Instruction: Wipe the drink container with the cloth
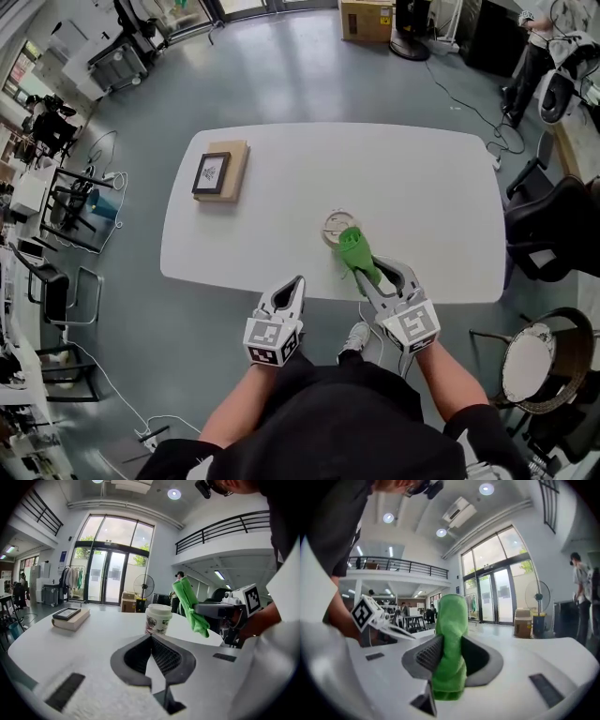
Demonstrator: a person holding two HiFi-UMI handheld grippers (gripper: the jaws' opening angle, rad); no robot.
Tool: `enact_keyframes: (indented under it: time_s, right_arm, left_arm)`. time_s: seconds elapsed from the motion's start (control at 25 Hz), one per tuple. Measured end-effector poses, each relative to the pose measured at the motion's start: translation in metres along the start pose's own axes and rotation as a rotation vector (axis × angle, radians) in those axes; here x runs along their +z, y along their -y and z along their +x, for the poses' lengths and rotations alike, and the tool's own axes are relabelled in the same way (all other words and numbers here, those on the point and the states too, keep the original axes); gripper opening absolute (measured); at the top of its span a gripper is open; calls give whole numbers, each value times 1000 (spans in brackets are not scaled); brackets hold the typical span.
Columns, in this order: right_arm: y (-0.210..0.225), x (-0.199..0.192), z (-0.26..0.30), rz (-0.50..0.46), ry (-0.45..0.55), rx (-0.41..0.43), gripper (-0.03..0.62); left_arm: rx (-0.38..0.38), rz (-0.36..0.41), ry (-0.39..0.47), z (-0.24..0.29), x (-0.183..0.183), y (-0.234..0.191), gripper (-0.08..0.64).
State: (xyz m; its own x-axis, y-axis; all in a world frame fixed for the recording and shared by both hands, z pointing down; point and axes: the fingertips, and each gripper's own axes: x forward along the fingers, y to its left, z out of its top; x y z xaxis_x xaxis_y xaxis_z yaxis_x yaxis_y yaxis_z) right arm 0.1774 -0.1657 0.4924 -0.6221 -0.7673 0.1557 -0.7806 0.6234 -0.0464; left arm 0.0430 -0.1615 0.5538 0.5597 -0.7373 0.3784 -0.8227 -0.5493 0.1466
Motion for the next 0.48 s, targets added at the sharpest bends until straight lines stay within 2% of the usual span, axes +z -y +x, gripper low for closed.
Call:
enact_keyframes:
  time_s: [0.2,0.48]
  right_arm:
    - [35,13,-9,344,100,-15,121]
    - [66,-2,-1,862,121,44,110]
  left_arm:
    - [15,16,11,5,8,-4,14]
    - [18,20,9,10,7,3,14]
